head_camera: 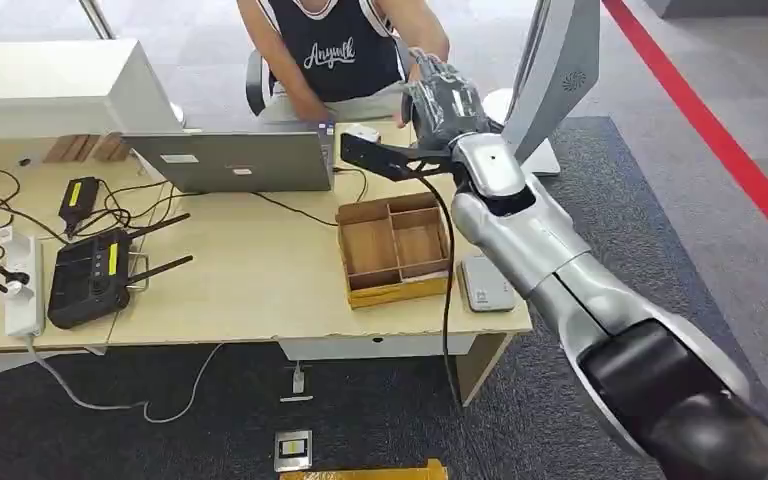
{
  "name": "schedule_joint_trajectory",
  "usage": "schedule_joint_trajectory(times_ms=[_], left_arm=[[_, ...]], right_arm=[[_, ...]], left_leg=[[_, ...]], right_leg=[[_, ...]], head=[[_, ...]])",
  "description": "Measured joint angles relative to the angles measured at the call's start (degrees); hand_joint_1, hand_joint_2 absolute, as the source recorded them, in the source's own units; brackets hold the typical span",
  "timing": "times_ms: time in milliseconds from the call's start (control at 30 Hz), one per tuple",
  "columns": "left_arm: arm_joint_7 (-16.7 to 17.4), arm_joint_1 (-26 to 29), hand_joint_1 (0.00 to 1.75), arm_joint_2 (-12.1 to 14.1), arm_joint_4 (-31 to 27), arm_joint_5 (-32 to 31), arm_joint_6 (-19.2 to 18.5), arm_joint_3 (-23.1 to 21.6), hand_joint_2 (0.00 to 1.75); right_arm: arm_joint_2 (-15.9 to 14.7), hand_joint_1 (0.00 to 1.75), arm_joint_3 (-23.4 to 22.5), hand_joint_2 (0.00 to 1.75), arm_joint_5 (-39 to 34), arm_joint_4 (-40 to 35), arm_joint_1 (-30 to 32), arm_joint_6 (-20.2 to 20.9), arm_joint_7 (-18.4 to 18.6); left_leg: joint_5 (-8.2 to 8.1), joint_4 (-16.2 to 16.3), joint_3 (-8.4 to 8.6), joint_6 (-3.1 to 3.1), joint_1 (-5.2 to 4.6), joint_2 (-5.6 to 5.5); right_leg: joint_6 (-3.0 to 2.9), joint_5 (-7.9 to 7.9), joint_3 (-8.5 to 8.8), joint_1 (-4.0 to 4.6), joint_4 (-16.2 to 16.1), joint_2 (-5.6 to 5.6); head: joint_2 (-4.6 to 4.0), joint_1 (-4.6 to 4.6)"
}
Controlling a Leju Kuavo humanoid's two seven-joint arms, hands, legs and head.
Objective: Pass the card to the sensor for recognition and then transmit it.
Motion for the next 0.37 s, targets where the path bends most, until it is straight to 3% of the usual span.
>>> schedule_joint_trajectory(times_ms=[367], left_arm=[[-0.98, 0.84, 0.0, -0.13, 0.0, 0.5, 0.31, -0.66, 1.75]], right_arm=[[5.07, 1.75, 1.75, 1.75, 0.09, 13.87, -2.52, 0.61, 0.02]], left_leg=[[-0.06, 0.01, -0.05, 0.01, 0.0, 0.13]], right_leg=[[-0.01, -0.03, -0.05, 0.01, -0.05, 0.12]], head=[[0.0, 0.04]])
